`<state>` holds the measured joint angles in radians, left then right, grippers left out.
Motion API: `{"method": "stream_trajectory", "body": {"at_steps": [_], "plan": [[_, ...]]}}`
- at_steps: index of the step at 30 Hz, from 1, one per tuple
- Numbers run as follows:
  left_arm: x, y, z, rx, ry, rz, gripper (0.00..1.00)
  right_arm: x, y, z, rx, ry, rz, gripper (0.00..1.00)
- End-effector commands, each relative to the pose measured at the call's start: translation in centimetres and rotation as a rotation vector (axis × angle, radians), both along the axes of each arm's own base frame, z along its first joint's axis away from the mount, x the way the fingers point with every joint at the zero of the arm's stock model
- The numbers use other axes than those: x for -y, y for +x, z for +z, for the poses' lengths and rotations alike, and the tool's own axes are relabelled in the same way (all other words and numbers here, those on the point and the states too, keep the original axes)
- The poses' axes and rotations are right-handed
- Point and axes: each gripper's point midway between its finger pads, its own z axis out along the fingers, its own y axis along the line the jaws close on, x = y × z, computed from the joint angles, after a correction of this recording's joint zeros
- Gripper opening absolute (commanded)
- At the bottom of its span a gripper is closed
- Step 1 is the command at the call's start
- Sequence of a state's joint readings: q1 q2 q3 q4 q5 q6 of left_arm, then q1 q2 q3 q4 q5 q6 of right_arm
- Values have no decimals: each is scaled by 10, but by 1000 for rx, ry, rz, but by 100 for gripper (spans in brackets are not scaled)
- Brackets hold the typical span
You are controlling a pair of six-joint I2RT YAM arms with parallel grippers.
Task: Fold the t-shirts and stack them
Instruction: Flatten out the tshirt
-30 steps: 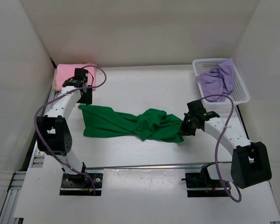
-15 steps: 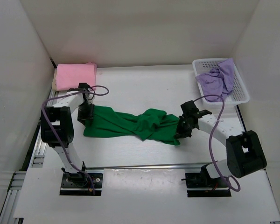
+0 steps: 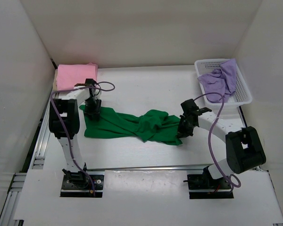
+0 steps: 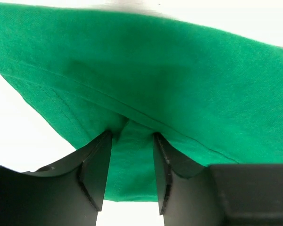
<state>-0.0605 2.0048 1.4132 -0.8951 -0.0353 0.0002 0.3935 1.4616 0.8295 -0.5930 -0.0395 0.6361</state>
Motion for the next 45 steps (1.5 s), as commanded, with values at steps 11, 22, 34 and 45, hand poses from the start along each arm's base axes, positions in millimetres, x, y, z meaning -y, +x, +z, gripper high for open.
{"method": "stream_trajectory", "body": {"at_steps": [11,22,34,45], "plan": [[3,24,71,233,33,-14,11,-13,57,75,144,18,50,0],[-43,72,343,842,-94,83,11,30,161,342,719,342,-107,0],[-24,-54,157,447,-112,94,32,8,11,135,345,396,-125,0],[-7,-134,82,91,-234,142,69,18,-33,37,118,246,-170,0]]}}
